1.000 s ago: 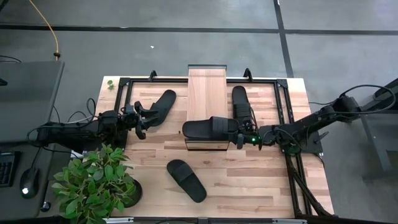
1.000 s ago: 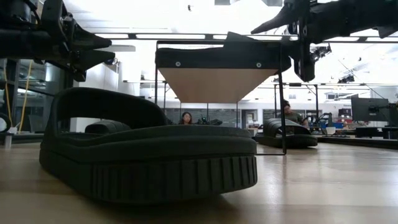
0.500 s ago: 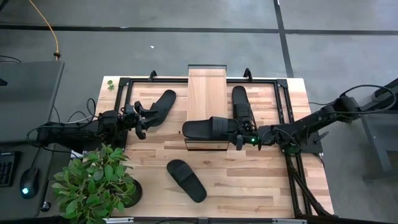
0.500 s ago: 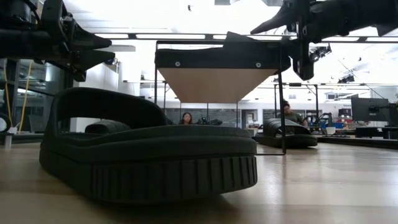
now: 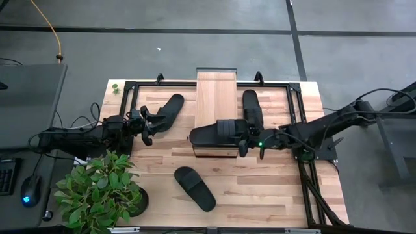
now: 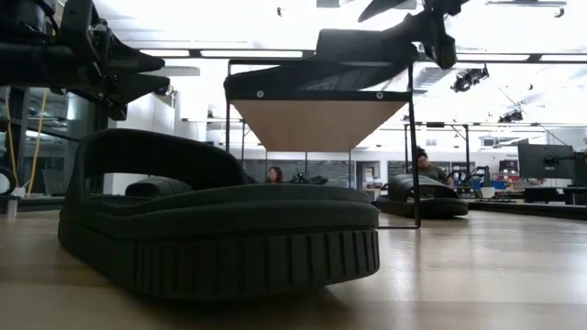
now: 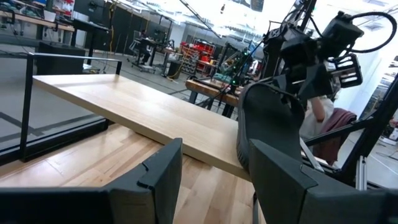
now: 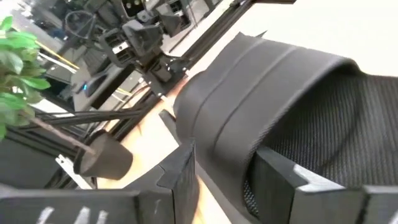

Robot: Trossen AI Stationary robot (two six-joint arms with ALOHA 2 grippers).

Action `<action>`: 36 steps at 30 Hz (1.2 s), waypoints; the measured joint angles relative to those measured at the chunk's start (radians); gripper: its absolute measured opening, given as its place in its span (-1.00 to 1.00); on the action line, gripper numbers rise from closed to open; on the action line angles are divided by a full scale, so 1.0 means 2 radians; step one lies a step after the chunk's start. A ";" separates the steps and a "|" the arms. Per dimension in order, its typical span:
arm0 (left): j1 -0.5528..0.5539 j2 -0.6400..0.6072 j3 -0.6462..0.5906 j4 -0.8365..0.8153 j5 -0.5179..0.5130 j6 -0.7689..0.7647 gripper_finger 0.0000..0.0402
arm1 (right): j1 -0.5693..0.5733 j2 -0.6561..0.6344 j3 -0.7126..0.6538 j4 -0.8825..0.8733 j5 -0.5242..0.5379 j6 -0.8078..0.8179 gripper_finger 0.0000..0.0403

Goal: Pick and place slides into the shelf
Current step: Put the black slipper on the shelf

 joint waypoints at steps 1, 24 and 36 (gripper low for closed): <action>0.000 0.000 0.000 0.000 0.000 0.000 -0.16 | 0.002 0.001 -0.001 0.001 0.000 0.004 -0.36; 0.000 0.000 0.000 0.000 -0.002 0.000 -0.16 | -0.004 0.031 0.007 -0.033 -0.039 -0.005 0.00; 0.000 0.000 0.000 0.000 -0.002 0.000 -0.16 | -0.004 0.031 0.007 -0.035 -0.024 -0.052 0.16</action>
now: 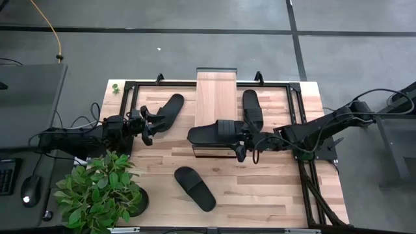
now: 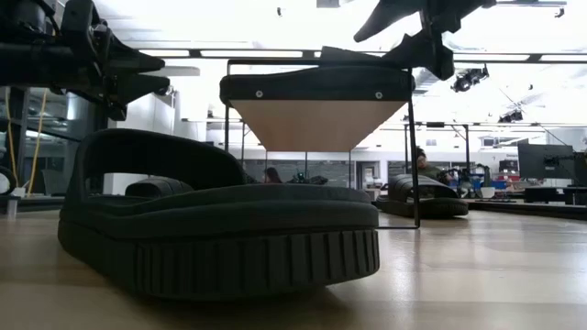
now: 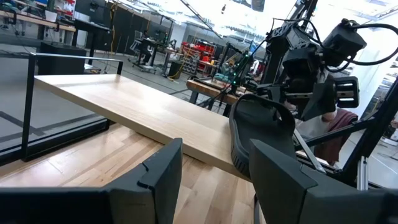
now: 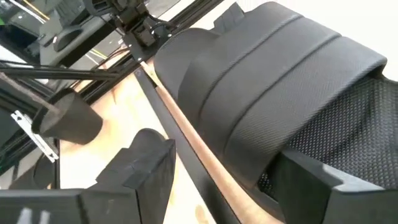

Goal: Pick and place slides into the shelf
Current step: Put the black slipper on the shelf

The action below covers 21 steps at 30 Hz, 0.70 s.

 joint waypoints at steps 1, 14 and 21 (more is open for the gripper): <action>0.000 0.000 0.000 0.000 0.000 0.000 -0.16 | 0.000 0.000 0.000 0.000 -0.008 -0.001 0.16; 0.000 0.000 0.000 -0.002 0.000 0.000 -0.16 | 0.000 -0.011 0.001 -0.058 0.007 0.009 0.16; 0.000 0.000 0.000 -0.002 -0.003 0.000 -0.16 | 0.000 -0.018 0.001 -0.070 0.024 0.022 0.16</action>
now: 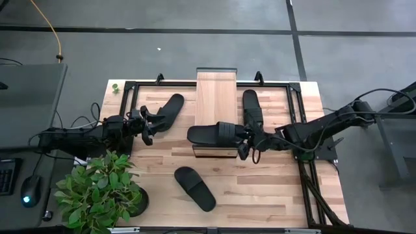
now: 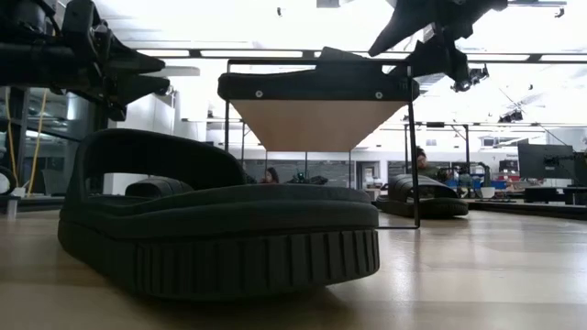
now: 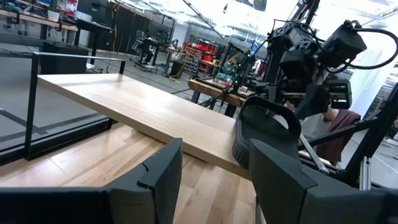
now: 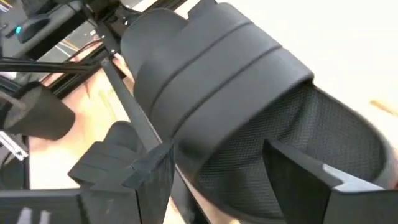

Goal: Pick and place slides into the shelf
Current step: Put the black slipper on the shelf

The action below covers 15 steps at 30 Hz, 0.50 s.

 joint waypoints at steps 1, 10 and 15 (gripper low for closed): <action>0.000 0.000 0.000 0.000 0.000 0.000 -0.16 | 0.000 -0.002 0.000 -0.002 0.003 0.000 0.16; 0.000 0.000 0.000 -0.001 0.000 0.000 -0.16 | 0.000 -0.007 0.074 -0.083 0.064 -0.045 0.16; 0.000 0.000 0.000 -0.001 0.000 0.000 -0.16 | 0.000 -0.007 0.109 -0.133 0.127 -0.077 0.16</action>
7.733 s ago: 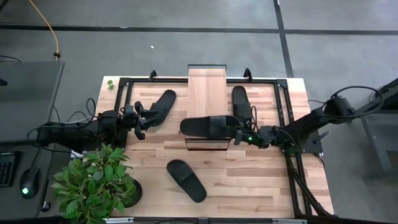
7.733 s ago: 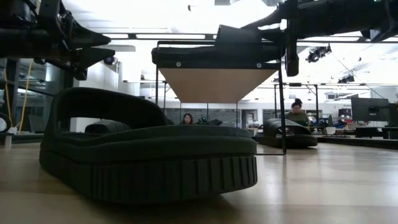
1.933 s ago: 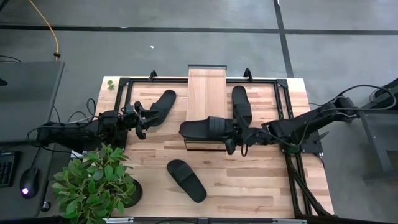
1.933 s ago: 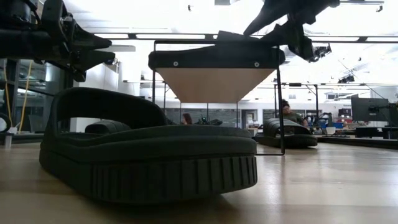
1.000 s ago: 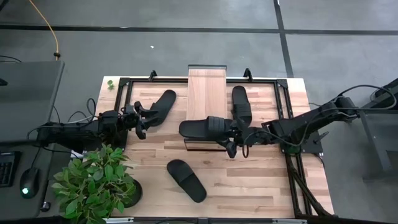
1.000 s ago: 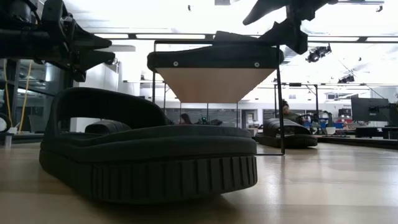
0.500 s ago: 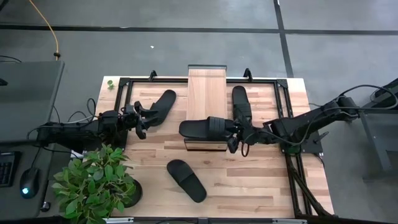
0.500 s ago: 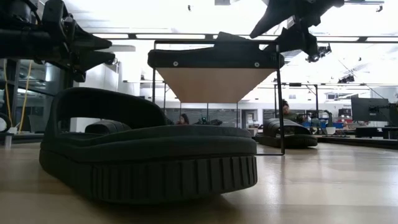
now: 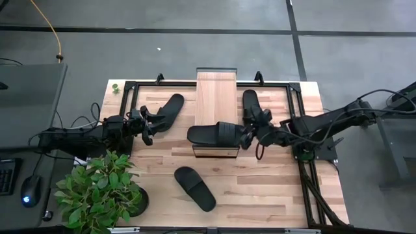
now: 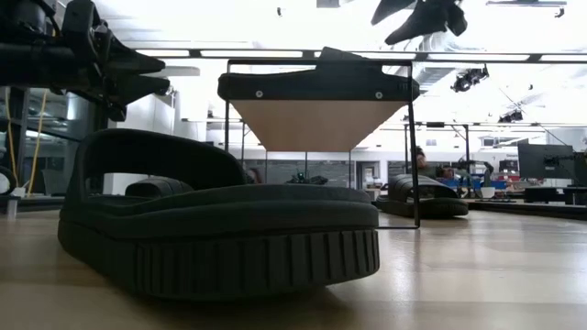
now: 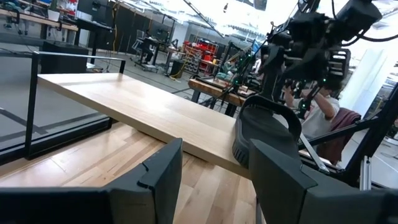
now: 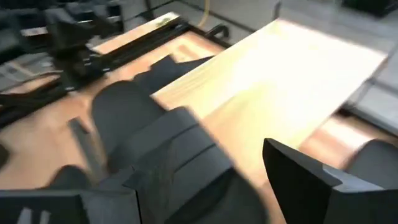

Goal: Pick and place slides into the shelf
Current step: Put the black slipper on the shelf

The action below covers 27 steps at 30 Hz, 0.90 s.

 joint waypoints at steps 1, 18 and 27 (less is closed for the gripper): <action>0.000 0.000 0.000 0.000 0.000 0.000 -0.16 | -0.001 0.000 0.002 -0.008 0.007 -0.003 0.16; 0.000 0.000 0.000 -0.010 -0.004 0.000 -0.16 | -0.010 0.002 0.002 -0.196 0.058 0.068 0.16; 0.000 0.000 0.000 -0.025 -0.013 0.000 -0.16 | -0.010 0.002 -0.022 -0.190 0.069 0.068 0.16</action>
